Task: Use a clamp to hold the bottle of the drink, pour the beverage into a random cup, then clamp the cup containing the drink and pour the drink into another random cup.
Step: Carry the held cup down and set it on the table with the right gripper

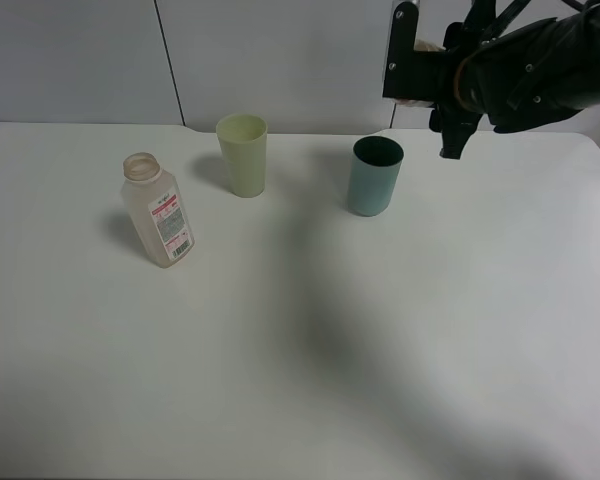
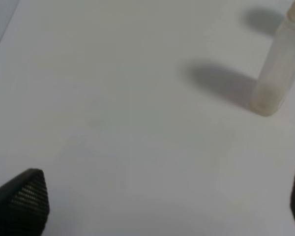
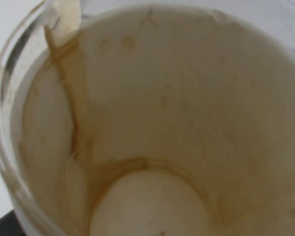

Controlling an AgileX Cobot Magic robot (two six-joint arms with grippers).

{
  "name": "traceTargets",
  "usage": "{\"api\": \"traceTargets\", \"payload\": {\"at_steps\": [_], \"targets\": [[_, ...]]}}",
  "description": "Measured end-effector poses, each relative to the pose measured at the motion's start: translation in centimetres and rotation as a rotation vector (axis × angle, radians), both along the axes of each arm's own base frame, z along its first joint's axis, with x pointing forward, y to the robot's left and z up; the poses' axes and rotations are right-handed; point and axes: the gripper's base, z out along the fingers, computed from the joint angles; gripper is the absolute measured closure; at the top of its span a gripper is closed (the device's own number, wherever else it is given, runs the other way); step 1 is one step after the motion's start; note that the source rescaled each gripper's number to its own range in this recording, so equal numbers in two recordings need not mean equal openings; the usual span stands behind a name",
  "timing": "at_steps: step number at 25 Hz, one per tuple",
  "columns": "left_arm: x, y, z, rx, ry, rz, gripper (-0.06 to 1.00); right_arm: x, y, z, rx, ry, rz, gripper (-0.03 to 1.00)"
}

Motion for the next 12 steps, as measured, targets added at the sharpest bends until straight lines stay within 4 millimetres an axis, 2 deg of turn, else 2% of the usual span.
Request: {"api": "traceTargets", "payload": {"at_steps": [1, 2, 4, 12], "targets": [[0.00, 0.00, 0.00, 0.000, 0.000, 0.000, -0.06, 0.00, 0.00, 0.00, 0.103, -0.012, -0.052, 0.96], [0.00, 0.00, 0.00, 0.000, 0.000, 0.000, -0.06, 0.00, 0.02, -0.01, 0.291, -0.032, -0.144, 0.96], [0.00, 0.00, 0.00, 0.000, 0.000, 0.000, -0.06, 0.00, 0.02, -0.01, 0.453, -0.049, -0.225, 0.96], [0.00, 0.00, 0.00, 0.000, 0.000, 0.000, -0.06, -0.42, 0.43, 0.29, 0.848, -0.026, -0.383, 0.96]]}}
